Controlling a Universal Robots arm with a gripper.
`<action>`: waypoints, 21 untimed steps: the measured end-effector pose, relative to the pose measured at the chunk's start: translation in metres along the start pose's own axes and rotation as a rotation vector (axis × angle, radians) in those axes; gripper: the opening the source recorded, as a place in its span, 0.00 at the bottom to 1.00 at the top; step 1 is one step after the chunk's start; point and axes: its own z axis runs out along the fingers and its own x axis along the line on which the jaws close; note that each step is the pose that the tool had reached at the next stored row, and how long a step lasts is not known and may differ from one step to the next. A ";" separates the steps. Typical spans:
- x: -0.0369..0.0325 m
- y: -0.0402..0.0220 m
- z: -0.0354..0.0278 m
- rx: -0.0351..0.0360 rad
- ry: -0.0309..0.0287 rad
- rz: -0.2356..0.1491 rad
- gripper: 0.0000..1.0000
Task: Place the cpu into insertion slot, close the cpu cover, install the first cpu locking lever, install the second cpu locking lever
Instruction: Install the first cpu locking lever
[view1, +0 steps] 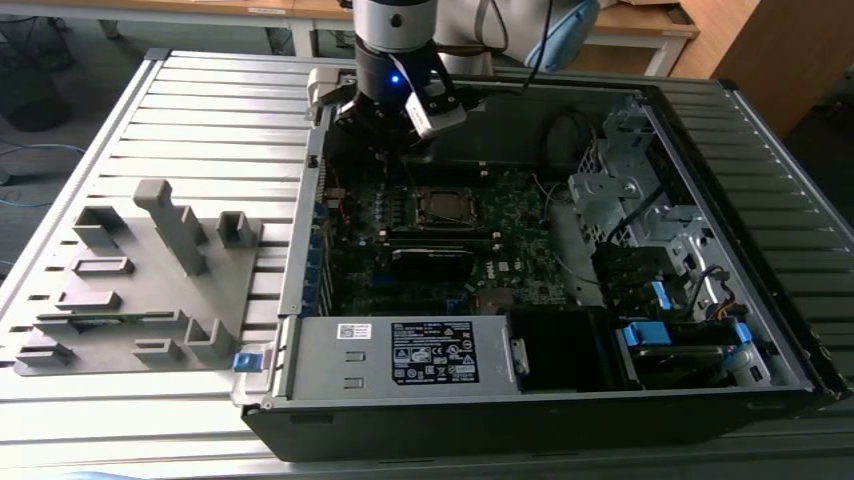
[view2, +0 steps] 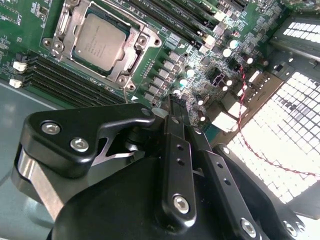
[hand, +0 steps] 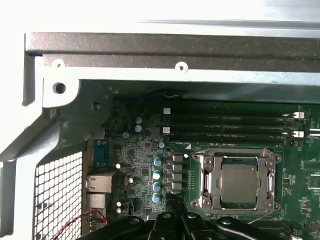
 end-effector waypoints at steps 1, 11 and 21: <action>0.0002 0.0010 0.0002 0.0000 0.0000 0.000 0.11; 0.0009 0.0198 0.0025 -0.0017 0.0001 0.000 0.11; 0.0057 0.0236 0.0067 -0.0289 -0.0003 0.000 0.11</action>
